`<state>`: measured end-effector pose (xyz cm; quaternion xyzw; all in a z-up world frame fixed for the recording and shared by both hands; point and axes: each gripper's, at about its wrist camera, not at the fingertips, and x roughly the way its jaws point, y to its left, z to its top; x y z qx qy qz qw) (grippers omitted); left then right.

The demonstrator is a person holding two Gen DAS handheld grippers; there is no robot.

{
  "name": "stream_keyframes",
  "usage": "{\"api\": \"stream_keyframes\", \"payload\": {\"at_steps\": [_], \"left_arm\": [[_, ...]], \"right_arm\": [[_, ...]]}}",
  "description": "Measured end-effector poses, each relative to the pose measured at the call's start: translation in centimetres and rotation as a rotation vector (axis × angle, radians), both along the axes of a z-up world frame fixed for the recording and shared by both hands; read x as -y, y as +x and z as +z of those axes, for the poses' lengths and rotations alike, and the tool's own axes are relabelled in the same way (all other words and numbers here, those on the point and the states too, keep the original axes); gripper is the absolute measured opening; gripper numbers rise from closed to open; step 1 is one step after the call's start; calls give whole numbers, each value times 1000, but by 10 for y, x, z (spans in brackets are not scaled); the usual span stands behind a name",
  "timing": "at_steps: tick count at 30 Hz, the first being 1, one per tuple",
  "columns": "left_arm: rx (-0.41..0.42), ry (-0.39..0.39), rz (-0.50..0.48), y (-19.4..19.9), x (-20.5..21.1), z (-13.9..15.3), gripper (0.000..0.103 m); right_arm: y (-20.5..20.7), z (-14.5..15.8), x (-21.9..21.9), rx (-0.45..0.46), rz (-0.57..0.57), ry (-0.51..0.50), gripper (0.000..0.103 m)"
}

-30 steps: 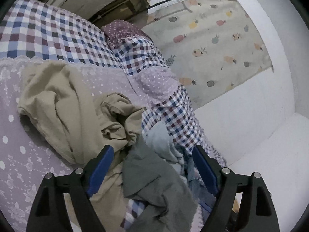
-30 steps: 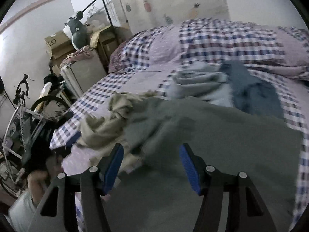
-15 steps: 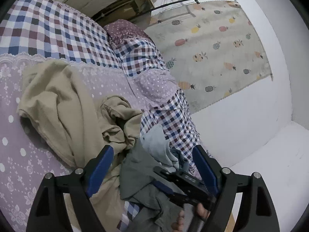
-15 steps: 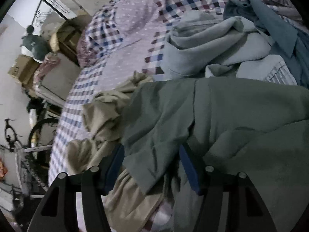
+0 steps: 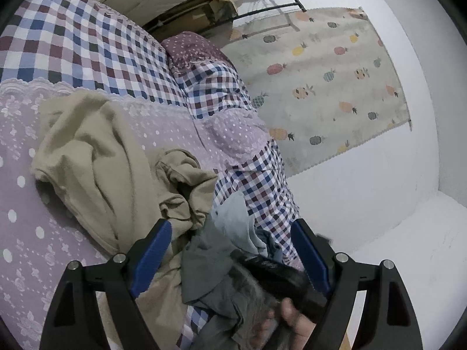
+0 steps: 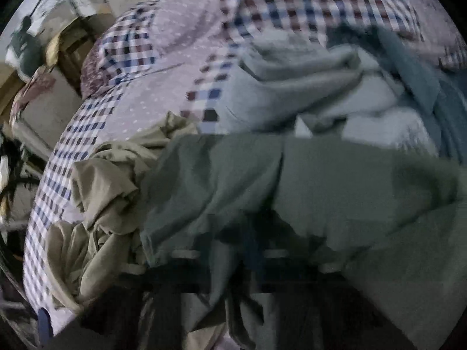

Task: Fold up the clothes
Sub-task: 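Grasp the grey-green shirt in the pile with the right tool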

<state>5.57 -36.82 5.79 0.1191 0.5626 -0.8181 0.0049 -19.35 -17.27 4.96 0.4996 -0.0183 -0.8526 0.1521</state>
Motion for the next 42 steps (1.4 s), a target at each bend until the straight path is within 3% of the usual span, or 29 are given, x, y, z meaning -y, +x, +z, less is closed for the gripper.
{"api": "stream_keyframes", "payload": {"at_steps": [5, 9, 11, 14, 16, 20, 23, 25, 29, 33, 37, 42], "left_arm": [[-4, 71, 27, 7, 15, -12, 86], [12, 136, 49, 11, 28, -25, 86], [26, 159, 62, 14, 34, -32, 86], [58, 170, 83, 18, 41, -39, 86], [75, 184, 98, 20, 45, -44, 86], [105, 203, 135, 25, 51, -51, 86], [109, 220, 142, 25, 52, -55, 86], [109, 215, 133, 23, 51, -54, 86], [106, 200, 117, 22, 49, -52, 86], [102, 203, 120, 24, 53, -52, 86], [98, 224, 132, 25, 58, -56, 86], [92, 241, 127, 21, 58, -59, 86]], "right_arm": [[36, 56, 37, -214, 248, -16, 1], [81, 87, 73, -315, 511, -62, 2], [102, 89, 89, -313, 655, -72, 4], [127, 70, 113, -240, 874, 30, 14], [138, 52, 119, -215, 939, 126, 34], [128, 44, 104, -205, 891, 103, 43], [102, 50, 90, -232, 752, 32, 56], [84, 49, 81, -196, 652, -55, 65], [39, 41, 71, -50, 478, -273, 65], [2, 25, 72, 47, 332, -388, 65], [-29, 5, 75, 121, 218, -421, 65], [-50, -7, 87, 122, 179, -427, 65]]}}
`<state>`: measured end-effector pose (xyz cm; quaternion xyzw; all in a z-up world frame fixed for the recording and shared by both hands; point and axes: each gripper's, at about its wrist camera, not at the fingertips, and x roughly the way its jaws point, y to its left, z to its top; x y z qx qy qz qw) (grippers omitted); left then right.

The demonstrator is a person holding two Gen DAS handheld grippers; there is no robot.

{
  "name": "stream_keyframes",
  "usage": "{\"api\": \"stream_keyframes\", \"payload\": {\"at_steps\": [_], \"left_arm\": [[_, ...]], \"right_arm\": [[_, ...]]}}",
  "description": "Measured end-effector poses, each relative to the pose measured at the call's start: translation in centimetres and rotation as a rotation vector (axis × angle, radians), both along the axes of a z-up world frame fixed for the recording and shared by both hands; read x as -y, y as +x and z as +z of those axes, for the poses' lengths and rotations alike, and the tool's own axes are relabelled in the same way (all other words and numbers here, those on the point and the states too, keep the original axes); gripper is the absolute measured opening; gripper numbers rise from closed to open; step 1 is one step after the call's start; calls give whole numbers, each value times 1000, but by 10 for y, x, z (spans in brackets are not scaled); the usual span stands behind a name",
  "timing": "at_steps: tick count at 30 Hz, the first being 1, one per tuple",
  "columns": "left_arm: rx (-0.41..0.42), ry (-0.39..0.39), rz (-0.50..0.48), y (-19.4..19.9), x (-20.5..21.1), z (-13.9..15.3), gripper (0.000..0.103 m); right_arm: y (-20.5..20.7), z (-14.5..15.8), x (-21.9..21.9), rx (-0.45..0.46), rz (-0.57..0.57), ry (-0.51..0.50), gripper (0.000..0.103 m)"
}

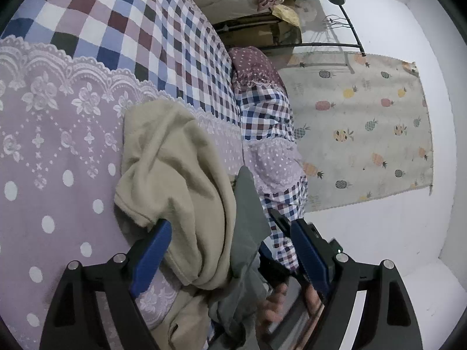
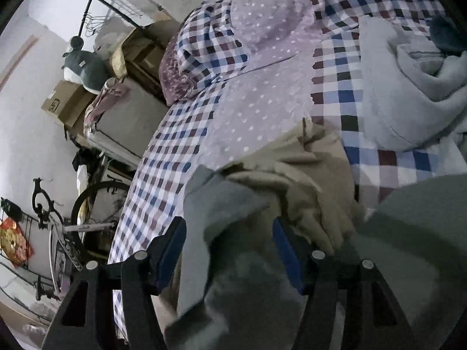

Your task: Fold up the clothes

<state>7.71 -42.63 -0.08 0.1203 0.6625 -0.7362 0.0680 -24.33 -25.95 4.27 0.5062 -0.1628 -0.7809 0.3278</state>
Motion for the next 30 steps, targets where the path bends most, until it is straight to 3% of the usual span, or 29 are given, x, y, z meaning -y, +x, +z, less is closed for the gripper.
{"api": "stream_keyframes", "payload": {"at_steps": [3, 5, 7, 15, 23, 28, 30], "left_arm": [[-1, 4, -11, -3, 0, 0, 86], [-4, 3, -13, -3, 0, 0, 86], [-11, 2, -12, -2, 0, 2, 86], [-22, 6, -38, -4, -2, 4, 86], [-24, -43, -167, -28, -23, 11, 86], [15, -174, -250, -46, -49, 27, 86], [-15, -219, -279, -49, -58, 36, 86]], "right_arm": [[-6, 0, 16, -39, 25, 34, 62], [-5, 4, 27, -77, 44, 74, 42], [0, 12, 37, -135, 59, 118, 4], [50, 97, 40, -454, 88, 145, 2], [96, 213, -32, -685, -20, 115, 2], [108, 280, -84, -788, -135, 146, 2], [111, 302, -100, -818, -174, 165, 2]]}}
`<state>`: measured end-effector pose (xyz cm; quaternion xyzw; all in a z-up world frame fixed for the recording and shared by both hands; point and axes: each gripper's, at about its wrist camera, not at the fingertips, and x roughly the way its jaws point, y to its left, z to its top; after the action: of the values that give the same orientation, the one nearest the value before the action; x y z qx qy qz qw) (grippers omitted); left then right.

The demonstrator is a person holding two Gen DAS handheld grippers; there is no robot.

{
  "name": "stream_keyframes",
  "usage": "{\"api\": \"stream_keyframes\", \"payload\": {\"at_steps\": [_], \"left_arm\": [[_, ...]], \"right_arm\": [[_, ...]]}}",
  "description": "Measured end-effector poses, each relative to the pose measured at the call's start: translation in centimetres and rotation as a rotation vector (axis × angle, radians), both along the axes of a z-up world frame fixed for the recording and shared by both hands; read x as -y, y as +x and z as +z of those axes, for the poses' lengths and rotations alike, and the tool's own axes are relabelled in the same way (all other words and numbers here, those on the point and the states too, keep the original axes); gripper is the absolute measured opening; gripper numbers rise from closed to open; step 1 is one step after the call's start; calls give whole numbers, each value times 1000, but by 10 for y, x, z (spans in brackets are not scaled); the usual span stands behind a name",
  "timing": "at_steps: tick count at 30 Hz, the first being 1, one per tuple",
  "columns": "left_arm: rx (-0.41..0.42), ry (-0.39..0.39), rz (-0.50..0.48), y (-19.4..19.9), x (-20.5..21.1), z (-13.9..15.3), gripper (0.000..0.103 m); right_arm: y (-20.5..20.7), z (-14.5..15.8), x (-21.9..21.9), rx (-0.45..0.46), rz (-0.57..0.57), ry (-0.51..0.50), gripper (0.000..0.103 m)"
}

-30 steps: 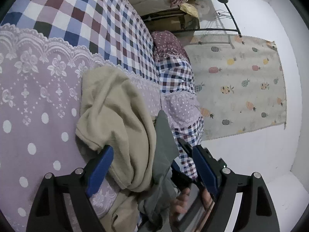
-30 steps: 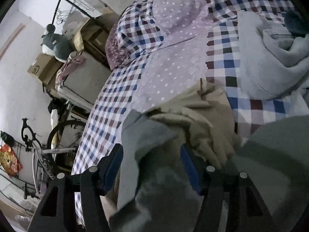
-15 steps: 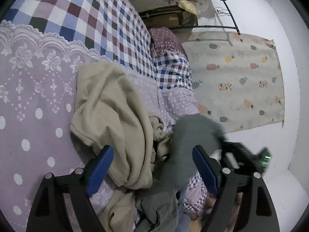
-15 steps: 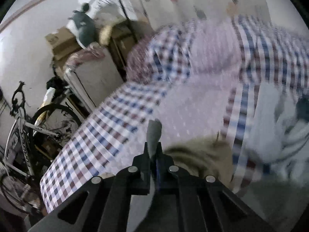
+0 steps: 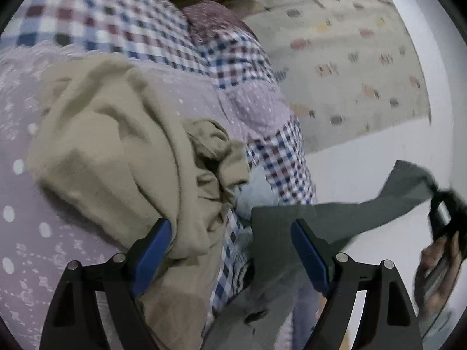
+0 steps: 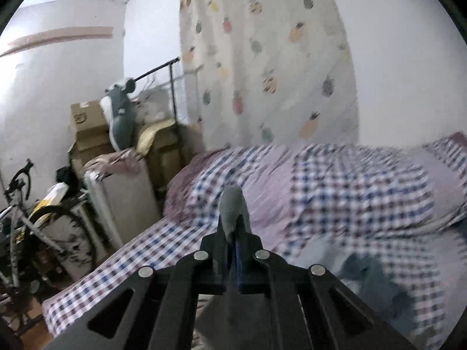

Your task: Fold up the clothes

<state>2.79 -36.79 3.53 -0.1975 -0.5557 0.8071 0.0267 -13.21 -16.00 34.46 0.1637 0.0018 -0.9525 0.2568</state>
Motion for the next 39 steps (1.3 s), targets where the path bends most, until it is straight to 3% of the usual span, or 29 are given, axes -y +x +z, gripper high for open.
{"api": "stream_keyframes", "payload": {"at_steps": [2, 4, 7, 9, 14, 19, 23, 25, 29, 33, 35, 39], "left_arm": [[-77, -36, -41, -2, -10, 13, 86], [-162, -114, -154, -8, -30, 33, 86], [-222, -386, -313, -12, -80, 62, 86], [-218, -548, -388, -14, -112, 68, 86], [-138, -822, -495, -23, -168, 57, 86], [-102, -892, -484, -34, -190, 41, 86], [-48, -1003, -464, -43, -210, 31, 82], [-20, -1007, -465, -48, -216, 25, 77], [-8, -918, -446, -56, -216, 22, 60], [0, -937, -374, -59, -219, 29, 55], [16, -943, -343, -61, -219, 30, 27], [90, -933, -302, -70, -211, 20, 4]], "right_arm": [[4, 19, -14, -32, -36, 6, 2], [7, 30, -24, -44, -54, 5, 2], [7, 37, -36, -35, -78, 14, 2], [4, 39, -40, -17, -94, -2, 2], [-3, 44, -49, 34, -133, -45, 2], [3, 51, -42, 88, -135, -69, 2], [19, 54, -32, 108, -127, -86, 2], [30, 57, -30, 112, -119, -97, 2], [47, 63, -30, 117, -106, -133, 2], [59, 63, -34, 135, -105, -167, 2], [62, 62, -41, 138, -127, -187, 2], [62, 58, -74, 157, -208, -272, 3]]}}
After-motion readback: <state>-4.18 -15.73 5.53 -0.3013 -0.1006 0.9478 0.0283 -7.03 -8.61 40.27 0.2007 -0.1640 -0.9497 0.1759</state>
